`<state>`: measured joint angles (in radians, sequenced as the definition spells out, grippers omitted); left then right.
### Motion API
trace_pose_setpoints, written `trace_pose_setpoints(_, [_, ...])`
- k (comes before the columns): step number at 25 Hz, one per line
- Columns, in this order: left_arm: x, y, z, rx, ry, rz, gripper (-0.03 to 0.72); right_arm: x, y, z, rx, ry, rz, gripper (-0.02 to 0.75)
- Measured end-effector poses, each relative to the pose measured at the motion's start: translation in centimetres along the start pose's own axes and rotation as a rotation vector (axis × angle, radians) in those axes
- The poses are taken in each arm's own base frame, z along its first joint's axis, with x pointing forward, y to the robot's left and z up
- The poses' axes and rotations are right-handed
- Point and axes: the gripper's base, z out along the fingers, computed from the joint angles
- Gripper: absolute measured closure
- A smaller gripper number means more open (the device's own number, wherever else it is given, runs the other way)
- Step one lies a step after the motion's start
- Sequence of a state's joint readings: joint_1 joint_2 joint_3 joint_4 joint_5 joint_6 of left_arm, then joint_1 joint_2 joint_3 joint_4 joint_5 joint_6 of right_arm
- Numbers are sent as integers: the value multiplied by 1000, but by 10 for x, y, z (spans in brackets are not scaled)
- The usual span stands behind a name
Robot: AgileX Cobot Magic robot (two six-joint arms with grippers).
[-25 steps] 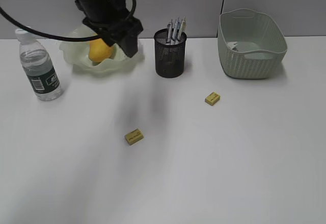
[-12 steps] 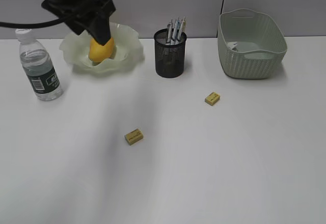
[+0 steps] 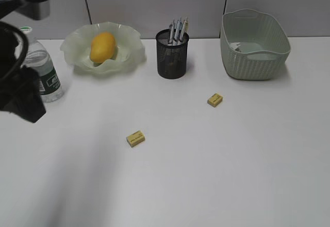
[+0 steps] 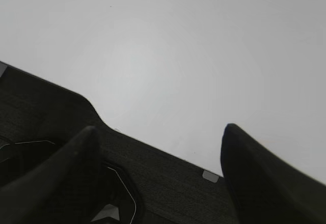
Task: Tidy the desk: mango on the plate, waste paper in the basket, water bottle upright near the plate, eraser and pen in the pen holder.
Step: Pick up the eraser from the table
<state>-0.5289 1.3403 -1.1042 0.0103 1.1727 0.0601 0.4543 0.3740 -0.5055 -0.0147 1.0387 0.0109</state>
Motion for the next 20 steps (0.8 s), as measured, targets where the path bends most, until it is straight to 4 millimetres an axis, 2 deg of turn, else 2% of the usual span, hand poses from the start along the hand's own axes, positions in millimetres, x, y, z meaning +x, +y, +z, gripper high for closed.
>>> trace_pose_setpoints(8, [91,-6,-19,-6,-136,-33,233,0,0,0,0,0,0,155])
trace_pose_setpoints(12, [138,-8,-35,-13,-294,-53,234,0,0,0,0,0,0,155])
trace_pose_setpoints(20, [209,-15,-54,7,-621,-72,234,0,0,0,0,0,0,155])
